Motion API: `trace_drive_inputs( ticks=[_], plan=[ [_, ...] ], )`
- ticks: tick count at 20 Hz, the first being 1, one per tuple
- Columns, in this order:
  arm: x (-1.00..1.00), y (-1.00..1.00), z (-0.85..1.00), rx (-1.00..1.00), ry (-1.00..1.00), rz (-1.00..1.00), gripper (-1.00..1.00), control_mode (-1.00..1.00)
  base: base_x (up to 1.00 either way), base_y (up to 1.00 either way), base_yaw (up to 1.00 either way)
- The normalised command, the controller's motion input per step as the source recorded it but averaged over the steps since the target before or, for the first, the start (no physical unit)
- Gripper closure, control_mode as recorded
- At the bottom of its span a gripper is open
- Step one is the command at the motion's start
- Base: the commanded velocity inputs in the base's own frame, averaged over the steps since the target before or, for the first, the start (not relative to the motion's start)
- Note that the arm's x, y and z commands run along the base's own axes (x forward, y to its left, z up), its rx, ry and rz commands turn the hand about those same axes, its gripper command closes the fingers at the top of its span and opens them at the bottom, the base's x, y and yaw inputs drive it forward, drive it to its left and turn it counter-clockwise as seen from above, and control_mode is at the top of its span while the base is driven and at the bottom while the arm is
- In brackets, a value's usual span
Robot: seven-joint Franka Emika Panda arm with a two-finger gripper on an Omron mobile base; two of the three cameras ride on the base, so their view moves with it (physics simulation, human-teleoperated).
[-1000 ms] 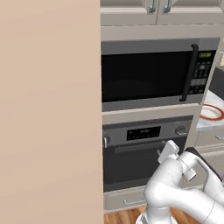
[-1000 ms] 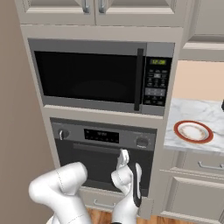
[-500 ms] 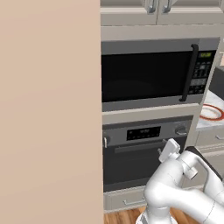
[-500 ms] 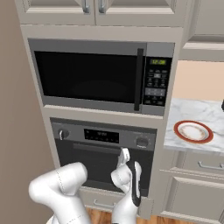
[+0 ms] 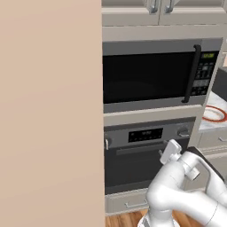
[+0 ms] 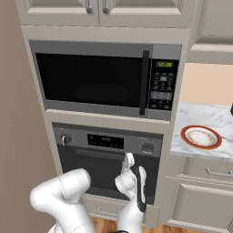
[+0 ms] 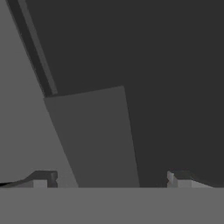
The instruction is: Take the baked cake out of the oven and place it on the plate for cooling. Then close the oven door.
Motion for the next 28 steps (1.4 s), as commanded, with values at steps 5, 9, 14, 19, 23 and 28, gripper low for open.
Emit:
trace_drive_inputs(
  ticks=[5, 9, 14, 19, 23, 28],
  plan=[
    [0.18, 0.15, 0.0, 0.0, 0.0, 0.0, -1.0, -1.0, 0.0, 0.0, 0.0],
    [0.14, 0.15, -0.03, 0.0, 0.0, 0.0, -1.0, -1.0, 0.0, 0.0, 0.0],
    [0.06, 0.12, -0.02, 0.0, 0.0, 0.0, 1.0, -1.0, 0.0, 0.0, 0.0],
    [0.0, 0.0, 0.0, 0.0, 0.0, 0.0, 1.0, -1.0, 0.0, 0.0, 0.0],
    [0.0, 0.0, 0.0, 0.0, 0.0, 0.0, 1.0, -1.0, 0.0, 0.0, 0.0],
    [-0.29, 0.0, 0.0, 0.0, 0.0, 0.0, 1.0, -1.0, 0.0, 0.0, 0.0]
  ],
)
